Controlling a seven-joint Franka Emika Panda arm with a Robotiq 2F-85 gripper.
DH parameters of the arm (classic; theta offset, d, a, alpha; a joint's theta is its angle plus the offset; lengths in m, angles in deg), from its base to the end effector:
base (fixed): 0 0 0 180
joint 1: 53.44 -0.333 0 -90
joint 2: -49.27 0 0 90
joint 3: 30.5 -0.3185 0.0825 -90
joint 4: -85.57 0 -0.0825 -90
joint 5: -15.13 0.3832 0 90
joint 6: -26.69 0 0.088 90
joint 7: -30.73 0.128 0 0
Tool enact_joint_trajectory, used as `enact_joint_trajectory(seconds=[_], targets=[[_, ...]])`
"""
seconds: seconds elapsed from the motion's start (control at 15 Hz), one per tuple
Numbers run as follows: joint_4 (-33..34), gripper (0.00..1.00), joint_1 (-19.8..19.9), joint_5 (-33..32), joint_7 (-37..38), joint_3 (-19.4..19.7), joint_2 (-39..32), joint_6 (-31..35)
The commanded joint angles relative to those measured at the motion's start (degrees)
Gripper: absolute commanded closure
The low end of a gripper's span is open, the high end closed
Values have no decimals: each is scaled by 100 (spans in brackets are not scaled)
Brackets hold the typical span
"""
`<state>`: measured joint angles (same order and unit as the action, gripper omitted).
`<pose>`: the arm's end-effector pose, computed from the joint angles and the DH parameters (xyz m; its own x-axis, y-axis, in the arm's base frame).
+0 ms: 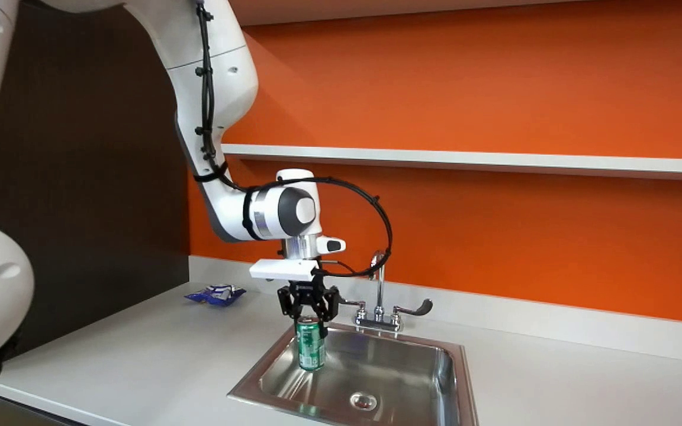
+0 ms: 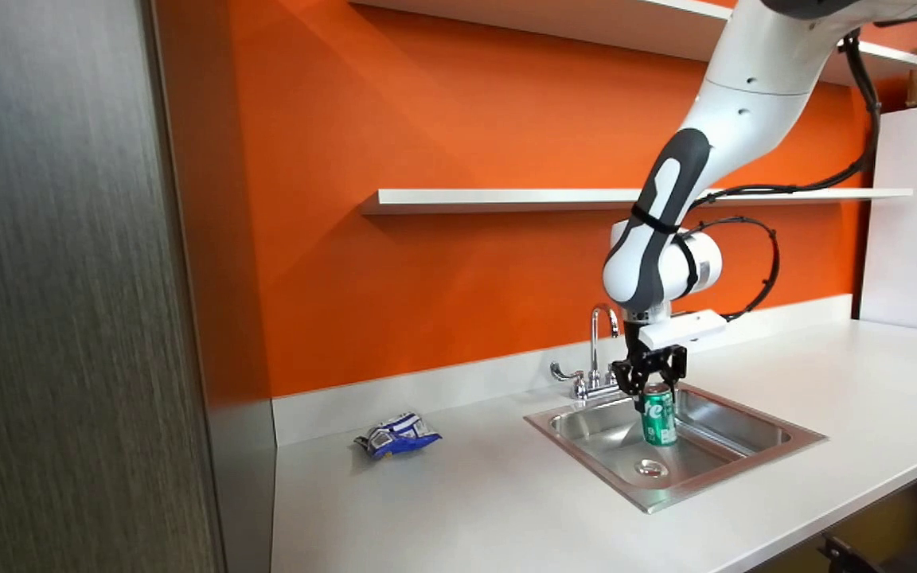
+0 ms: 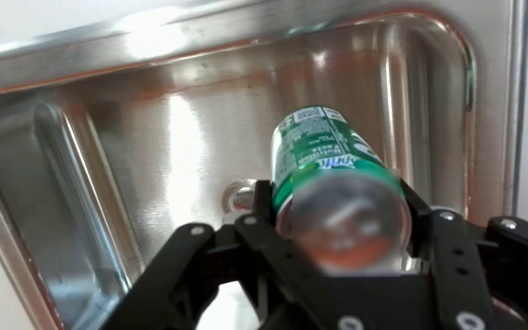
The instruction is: Remove the can from the sink
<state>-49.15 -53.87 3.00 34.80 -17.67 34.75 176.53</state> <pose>0.5043 -0.1117 0.2095 0.9953 -0.0966 0.0080 -0.0967 -0.9819 0.1627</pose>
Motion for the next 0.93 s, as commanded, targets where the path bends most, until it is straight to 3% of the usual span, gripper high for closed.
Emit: enact_joint_trajectory(seconds=[0.0, 0.87], targets=[[-379, 62, -150, -535, 269, -174, 698, -310], [-651, 62, -573, -1078, 278, -1093, 657, 27]])
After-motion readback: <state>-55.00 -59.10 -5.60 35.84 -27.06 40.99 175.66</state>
